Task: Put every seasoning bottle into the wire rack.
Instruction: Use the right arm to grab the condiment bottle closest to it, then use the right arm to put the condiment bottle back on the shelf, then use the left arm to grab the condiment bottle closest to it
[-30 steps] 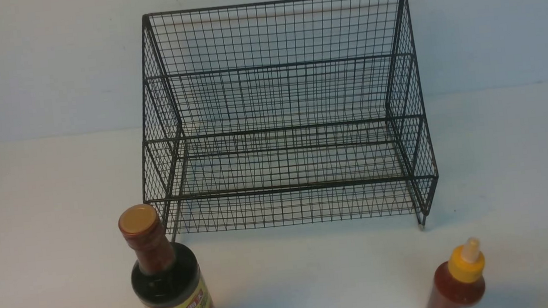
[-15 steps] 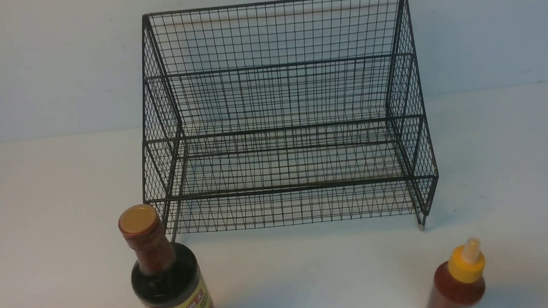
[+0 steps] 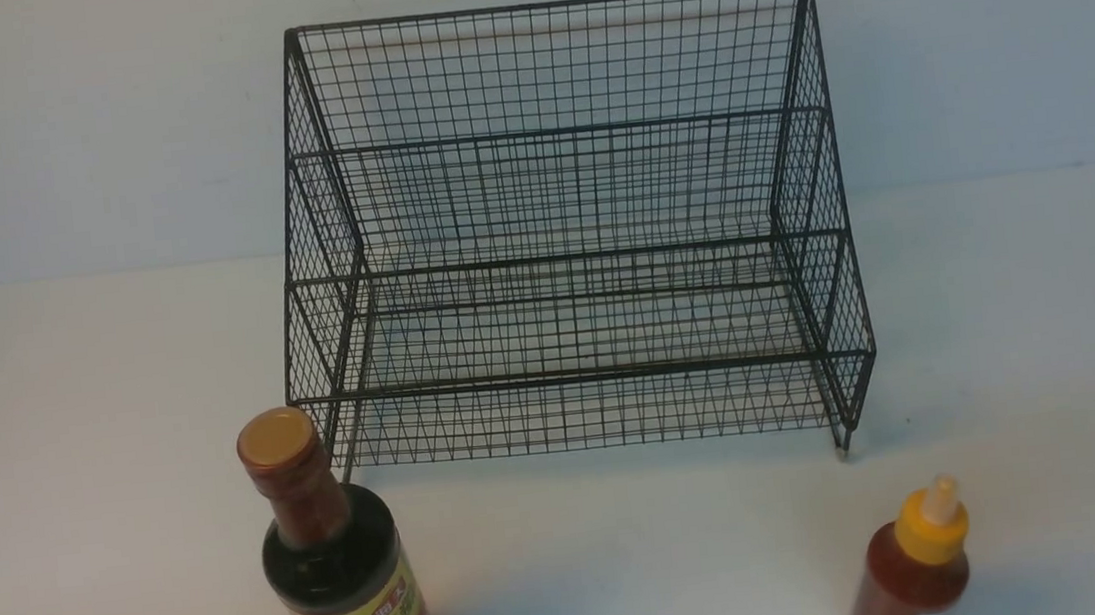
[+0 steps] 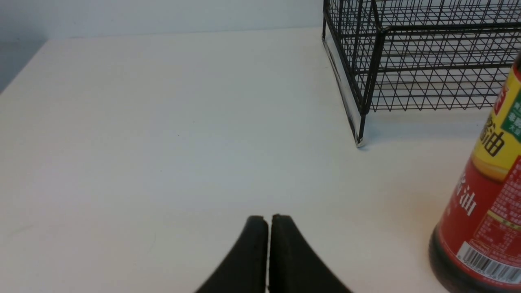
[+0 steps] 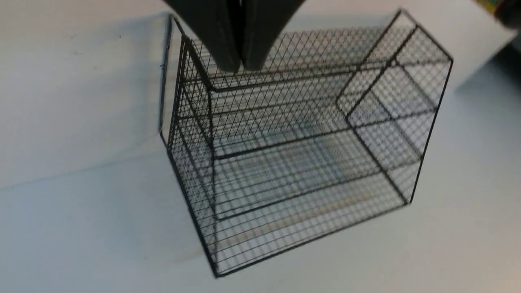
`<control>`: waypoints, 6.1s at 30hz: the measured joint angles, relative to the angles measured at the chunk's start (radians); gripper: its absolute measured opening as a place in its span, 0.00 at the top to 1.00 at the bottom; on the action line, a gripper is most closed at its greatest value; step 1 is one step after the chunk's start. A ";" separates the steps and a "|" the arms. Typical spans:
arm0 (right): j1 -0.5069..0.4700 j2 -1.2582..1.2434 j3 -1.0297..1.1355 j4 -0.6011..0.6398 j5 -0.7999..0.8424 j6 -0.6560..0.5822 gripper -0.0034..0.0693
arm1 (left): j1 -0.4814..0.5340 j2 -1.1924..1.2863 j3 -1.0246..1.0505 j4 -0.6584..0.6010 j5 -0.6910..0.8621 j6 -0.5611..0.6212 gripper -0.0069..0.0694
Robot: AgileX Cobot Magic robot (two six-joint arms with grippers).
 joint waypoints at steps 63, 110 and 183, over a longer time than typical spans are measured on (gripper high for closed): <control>0.476 1.259 -0.678 -0.628 0.502 0.357 0.55 | 0.000 0.000 0.000 0.000 0.000 0.000 0.92; 0.476 1.646 -1.309 -0.864 0.620 0.398 0.55 | 0.000 0.000 0.000 0.000 0.000 0.000 0.92; 0.476 0.677 -1.118 -0.762 0.655 0.440 0.93 | 0.000 0.000 0.000 0.000 0.000 0.000 0.92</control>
